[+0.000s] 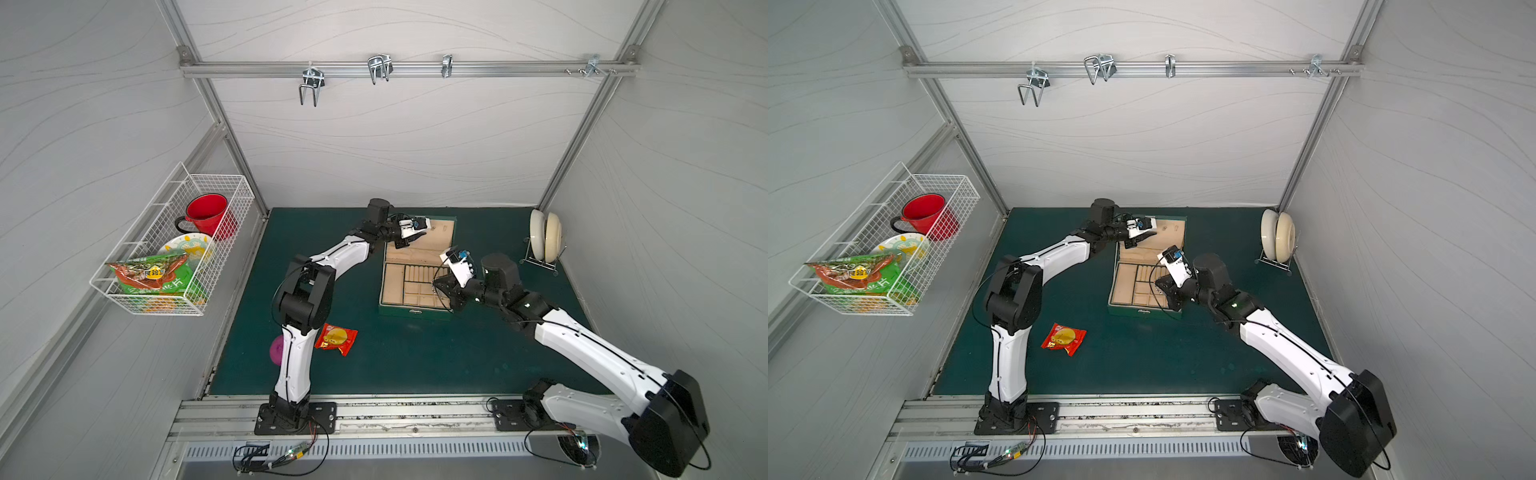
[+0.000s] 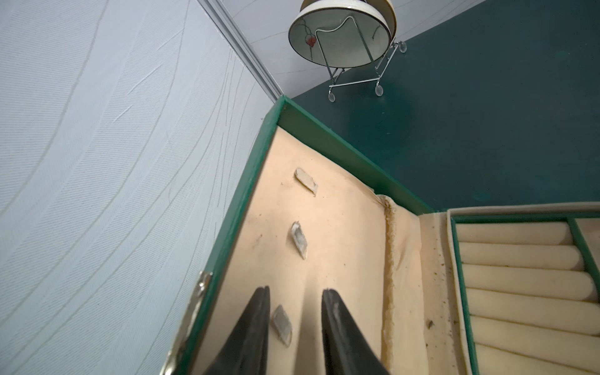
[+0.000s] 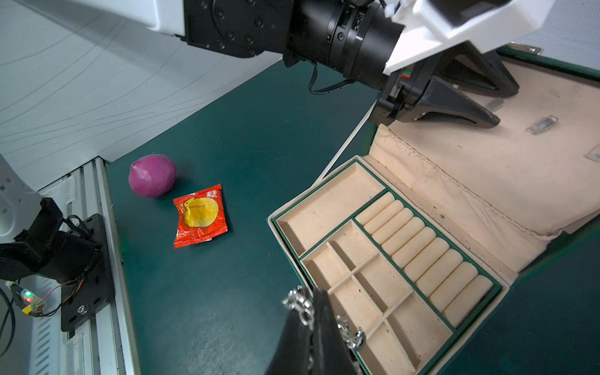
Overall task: Put jewelry chain into jewelry box
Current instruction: Open the fastener on the jewelry box.
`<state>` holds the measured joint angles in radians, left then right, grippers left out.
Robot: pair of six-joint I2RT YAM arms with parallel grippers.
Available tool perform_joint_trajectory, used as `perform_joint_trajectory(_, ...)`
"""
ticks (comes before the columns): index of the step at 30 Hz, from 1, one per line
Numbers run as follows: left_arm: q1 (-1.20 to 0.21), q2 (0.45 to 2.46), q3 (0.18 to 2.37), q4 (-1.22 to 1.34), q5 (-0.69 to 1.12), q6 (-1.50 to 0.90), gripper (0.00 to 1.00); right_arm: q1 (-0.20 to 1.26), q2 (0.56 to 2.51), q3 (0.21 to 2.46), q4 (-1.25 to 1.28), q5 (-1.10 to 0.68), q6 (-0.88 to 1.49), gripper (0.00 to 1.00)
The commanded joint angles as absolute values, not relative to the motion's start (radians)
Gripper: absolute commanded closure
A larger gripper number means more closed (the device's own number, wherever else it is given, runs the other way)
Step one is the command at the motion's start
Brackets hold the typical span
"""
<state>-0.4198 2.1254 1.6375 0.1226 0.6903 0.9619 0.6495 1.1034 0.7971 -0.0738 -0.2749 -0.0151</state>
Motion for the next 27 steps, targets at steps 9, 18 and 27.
perform_joint_trajectory(9,-0.423,2.144,1.669,0.039,0.708,1.129,1.00,0.644,1.085,0.772,-0.038,-0.282,0.000,1.00)
perform_joint_trajectory(18,-0.437,2.076,1.432,0.202,0.682,1.297,1.00,0.641,1.070,0.759,-0.032,-0.272,0.005,1.00)
perform_joint_trajectory(27,-0.440,2.069,1.397,0.253,0.683,1.244,1.00,0.636,1.073,0.772,-0.040,-0.261,0.008,1.00)
